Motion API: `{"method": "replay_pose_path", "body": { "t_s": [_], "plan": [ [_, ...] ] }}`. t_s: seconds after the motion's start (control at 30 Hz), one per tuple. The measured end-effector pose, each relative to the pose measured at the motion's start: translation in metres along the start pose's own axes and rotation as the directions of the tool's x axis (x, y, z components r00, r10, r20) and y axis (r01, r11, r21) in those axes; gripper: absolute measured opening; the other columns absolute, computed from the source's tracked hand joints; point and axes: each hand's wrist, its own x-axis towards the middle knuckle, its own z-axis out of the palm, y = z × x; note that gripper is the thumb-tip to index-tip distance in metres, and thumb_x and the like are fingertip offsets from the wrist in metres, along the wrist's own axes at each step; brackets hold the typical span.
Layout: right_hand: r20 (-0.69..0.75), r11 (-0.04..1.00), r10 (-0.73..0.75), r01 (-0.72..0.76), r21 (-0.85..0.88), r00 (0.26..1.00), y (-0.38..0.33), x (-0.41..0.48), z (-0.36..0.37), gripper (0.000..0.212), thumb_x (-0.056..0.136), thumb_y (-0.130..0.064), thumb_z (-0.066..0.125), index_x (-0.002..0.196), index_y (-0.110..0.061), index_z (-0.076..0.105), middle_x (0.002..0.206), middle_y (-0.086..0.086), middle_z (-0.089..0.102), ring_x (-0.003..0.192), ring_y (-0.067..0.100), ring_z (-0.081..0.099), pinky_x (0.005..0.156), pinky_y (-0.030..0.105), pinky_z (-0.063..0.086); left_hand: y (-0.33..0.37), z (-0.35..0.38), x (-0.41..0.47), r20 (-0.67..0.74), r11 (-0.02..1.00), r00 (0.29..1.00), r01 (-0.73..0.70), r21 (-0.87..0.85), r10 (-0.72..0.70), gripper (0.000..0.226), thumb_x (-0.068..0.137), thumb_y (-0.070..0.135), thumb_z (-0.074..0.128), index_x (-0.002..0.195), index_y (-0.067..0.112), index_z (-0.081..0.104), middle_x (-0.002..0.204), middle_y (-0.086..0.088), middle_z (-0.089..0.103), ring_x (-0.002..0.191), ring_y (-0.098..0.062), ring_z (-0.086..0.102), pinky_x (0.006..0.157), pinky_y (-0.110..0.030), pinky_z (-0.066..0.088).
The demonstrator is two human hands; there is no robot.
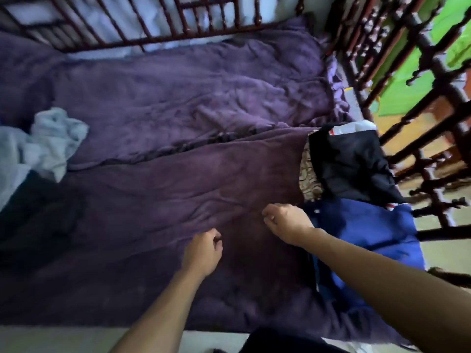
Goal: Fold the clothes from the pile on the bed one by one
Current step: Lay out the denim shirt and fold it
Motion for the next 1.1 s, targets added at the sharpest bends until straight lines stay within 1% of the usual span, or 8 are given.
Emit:
{"method": "replay_pose_path", "body": {
  "t_s": [0.17, 0.33, 0.47, 0.6, 0.77, 0.83, 0.97, 1.1],
  "plan": [
    [0.102, 0.963, -0.226, 0.238, -0.127, 0.969, -0.121, -0.014, 0.040, 0.026, 0.093, -0.035, 0.049, 0.114, -0.028, 0.061, 0.117, -0.001, 0.066, 0.106, 0.029, 0.060, 0.083, 0.036, 0.048, -0.106, -0.035, -0.100, -0.109, 0.978, 0.977, 0.168, -0.124, -0.182, 0.022, 0.092, 0.027, 0.056, 0.110, 0.021, 0.065, 0.101, -0.002, 0.072, 0.098, -0.022, 0.066, 0.081, -0.034, 0.052],
    [0.114, 0.878, -0.432, 0.446, -0.172, 0.895, -0.257, -0.043, 0.069, 0.024, 0.094, -0.035, 0.048, 0.113, -0.028, 0.061, 0.115, 0.001, 0.067, 0.102, 0.033, 0.061, 0.077, 0.036, 0.046, -0.201, -0.079, -0.212, -0.231, 0.941, 0.922, 0.264, -0.212, -0.310, 0.017, 0.092, 0.024, 0.055, 0.102, 0.014, 0.065, 0.099, -0.008, 0.071, 0.097, -0.027, 0.065, 0.082, -0.036, 0.051],
    [0.157, 0.782, -0.577, 0.598, -0.174, 0.801, -0.378, -0.063, 0.088, 0.032, 0.094, -0.039, 0.048, 0.124, -0.031, 0.056, 0.118, -0.002, 0.066, 0.105, 0.028, 0.062, 0.082, 0.036, 0.050, -0.277, -0.126, -0.303, -0.369, 0.911, 0.841, 0.311, -0.270, -0.396, 0.012, 0.091, 0.023, 0.056, 0.096, 0.016, 0.065, 0.093, -0.007, 0.071, 0.091, -0.026, 0.065, 0.079, -0.035, 0.050],
    [0.175, 0.651, -0.718, 0.739, -0.172, 0.673, -0.496, -0.079, 0.099, 0.029, 0.094, -0.041, 0.048, 0.121, -0.033, 0.056, 0.114, -0.003, 0.067, 0.101, 0.027, 0.063, 0.080, 0.037, 0.051, -0.346, -0.172, -0.383, -0.451, 0.860, 0.733, 0.407, -0.309, -0.509, 0.009, 0.093, 0.029, 0.054, 0.096, 0.023, 0.061, 0.086, 0.005, 0.064, 0.080, -0.016, 0.059, 0.071, -0.028, 0.045],
    [0.193, 0.503, -0.825, 0.846, -0.177, 0.531, -0.624, -0.086, 0.097, 0.035, 0.095, -0.042, 0.048, 0.128, -0.032, 0.054, 0.108, -0.009, 0.068, 0.095, 0.017, 0.063, 0.076, 0.031, 0.051, -0.408, -0.233, -0.444, -0.549, 0.826, 0.619, 0.467, -0.317, -0.561, 0.027, 0.090, 0.021, 0.052, 0.066, 0.028, 0.043, 0.065, 0.007, 0.049, 0.068, -0.018, 0.055, 0.054, -0.028, 0.034],
    [0.181, 0.456, -0.854, 0.870, -0.189, 0.487, -0.667, -0.082, 0.097, 0.035, 0.095, -0.041, 0.049, 0.128, -0.031, 0.054, 0.107, -0.008, 0.068, 0.096, 0.017, 0.062, 0.077, 0.033, 0.051, -0.428, -0.260, -0.458, -0.603, 0.833, 0.583, 0.464, -0.303, -0.544, 0.017, 0.090, 0.021, 0.052, 0.074, 0.025, 0.053, 0.071, 0.004, 0.058, 0.070, -0.020, 0.058, 0.051, -0.025, 0.035],
    [0.192, 0.436, -0.860, 0.875, -0.209, 0.474, -0.741, -0.057, 0.108, 0.033, 0.095, -0.038, 0.052, 0.126, -0.028, 0.055, 0.109, -0.004, 0.068, 0.102, 0.021, 0.061, 0.083, 0.033, 0.050, -0.478, -0.311, -0.465, -0.674, 0.819, 0.503, 0.498, -0.286, -0.541, 0.017, 0.092, 0.024, 0.054, 0.102, 0.019, 0.067, 0.101, -0.003, 0.070, 0.094, -0.025, 0.063, 0.078, -0.037, 0.051],
    [0.198, 0.432, -0.854, 0.868, -0.245, 0.481, -0.803, -0.015, 0.134, 0.035, 0.094, -0.038, 0.050, 0.127, -0.028, 0.054, 0.114, -0.002, 0.068, 0.109, 0.023, 0.059, 0.089, 0.033, 0.046, -0.535, -0.352, -0.453, -0.675, 0.807, 0.485, 0.510, -0.298, -0.556, 0.019, 0.093, 0.023, 0.052, 0.104, 0.017, 0.067, 0.101, -0.006, 0.069, 0.091, -0.026, 0.062, 0.076, -0.035, 0.050]
  ]
}}
